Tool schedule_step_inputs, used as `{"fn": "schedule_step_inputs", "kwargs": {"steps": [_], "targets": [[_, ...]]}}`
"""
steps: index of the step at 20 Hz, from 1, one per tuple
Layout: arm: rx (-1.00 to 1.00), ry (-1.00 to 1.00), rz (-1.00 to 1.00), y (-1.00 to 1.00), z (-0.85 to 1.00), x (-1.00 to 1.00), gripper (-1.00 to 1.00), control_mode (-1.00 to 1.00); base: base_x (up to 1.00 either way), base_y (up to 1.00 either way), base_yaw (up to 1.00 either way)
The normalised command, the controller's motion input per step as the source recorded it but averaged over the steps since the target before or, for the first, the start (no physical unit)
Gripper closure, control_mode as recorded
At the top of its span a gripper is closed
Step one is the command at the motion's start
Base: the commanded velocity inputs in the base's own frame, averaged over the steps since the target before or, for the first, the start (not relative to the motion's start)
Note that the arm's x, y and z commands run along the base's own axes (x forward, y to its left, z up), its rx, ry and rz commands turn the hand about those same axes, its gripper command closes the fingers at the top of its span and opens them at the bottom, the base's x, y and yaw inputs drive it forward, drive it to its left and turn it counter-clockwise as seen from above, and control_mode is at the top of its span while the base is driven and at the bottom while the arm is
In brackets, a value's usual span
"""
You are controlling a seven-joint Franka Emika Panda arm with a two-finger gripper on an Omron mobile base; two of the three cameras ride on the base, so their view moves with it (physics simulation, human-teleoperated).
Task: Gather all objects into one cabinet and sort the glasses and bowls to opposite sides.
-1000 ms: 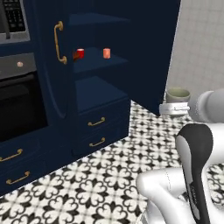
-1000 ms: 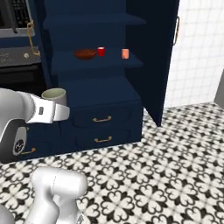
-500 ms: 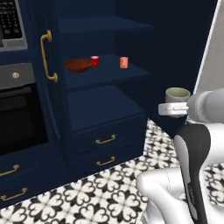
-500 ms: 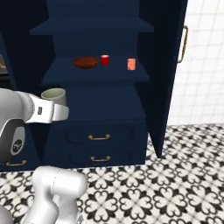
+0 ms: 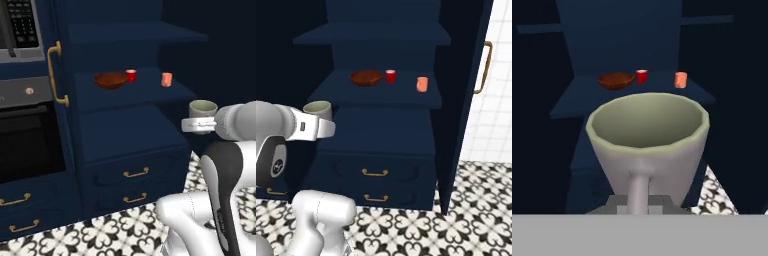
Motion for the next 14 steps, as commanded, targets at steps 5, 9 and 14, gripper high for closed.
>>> {"fn": "schedule_step_inputs", "kwargs": {"steps": [5,9,14], "targets": [[0.00,0.00,0.00,0.00,0.00,0.00,1.00,1.00,0.82,-0.19,0.00],[0.00,0.00,0.00,0.00,0.00,0.00,1.00,1.00,0.84,-0.28,0.03],[0.00,0.00,0.00,0.00,0.00,0.00,1.00,1.00,0.68,-0.29,0.13]]}}
